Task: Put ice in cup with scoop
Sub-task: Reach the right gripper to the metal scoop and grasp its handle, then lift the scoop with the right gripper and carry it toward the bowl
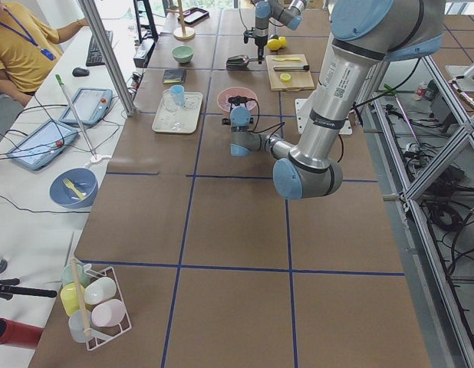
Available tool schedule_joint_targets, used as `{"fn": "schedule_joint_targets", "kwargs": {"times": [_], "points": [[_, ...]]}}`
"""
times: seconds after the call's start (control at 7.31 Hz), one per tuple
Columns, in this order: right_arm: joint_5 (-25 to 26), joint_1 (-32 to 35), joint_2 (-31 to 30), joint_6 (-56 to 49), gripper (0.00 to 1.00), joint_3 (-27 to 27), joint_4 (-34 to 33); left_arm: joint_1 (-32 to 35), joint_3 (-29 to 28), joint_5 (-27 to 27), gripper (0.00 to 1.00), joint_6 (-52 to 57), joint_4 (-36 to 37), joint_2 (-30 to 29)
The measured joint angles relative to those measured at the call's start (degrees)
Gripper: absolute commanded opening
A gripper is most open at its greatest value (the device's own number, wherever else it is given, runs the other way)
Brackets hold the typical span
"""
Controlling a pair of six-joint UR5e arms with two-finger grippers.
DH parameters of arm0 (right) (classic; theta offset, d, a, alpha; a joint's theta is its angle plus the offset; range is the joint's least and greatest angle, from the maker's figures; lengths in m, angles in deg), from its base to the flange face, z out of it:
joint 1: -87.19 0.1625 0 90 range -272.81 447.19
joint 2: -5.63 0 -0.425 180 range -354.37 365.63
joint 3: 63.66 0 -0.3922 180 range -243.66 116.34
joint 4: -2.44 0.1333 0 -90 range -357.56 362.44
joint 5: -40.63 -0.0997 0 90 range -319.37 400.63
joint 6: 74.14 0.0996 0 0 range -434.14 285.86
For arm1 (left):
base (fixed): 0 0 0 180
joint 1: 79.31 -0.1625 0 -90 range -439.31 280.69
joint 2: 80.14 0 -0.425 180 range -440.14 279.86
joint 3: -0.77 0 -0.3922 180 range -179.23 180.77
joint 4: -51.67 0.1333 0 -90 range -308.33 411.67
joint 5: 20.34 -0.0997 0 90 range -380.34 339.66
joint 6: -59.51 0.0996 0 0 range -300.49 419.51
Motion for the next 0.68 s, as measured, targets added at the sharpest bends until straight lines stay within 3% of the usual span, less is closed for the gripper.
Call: {"fn": "schedule_joint_targets", "kwargs": {"times": [0.14, 0.27, 0.68], "points": [[0.0, 0.0, 0.1, 0.0, 0.22, 0.0, 0.0, 0.0, 0.0, 0.0, 1.0, 0.0, 0.0, 0.0], [0.0, 0.1, 0.3, 0.0, 0.0, -0.1, 0.0, 0.0, 0.0, 0.0, 1.0, 0.0, 0.0, 0.0], [-0.1, 2.1, 0.4, -3.1, 0.0, -1.6, -0.2, 0.0, 0.0, 0.0, 1.0, 0.0, 0.0, 0.0]]}}
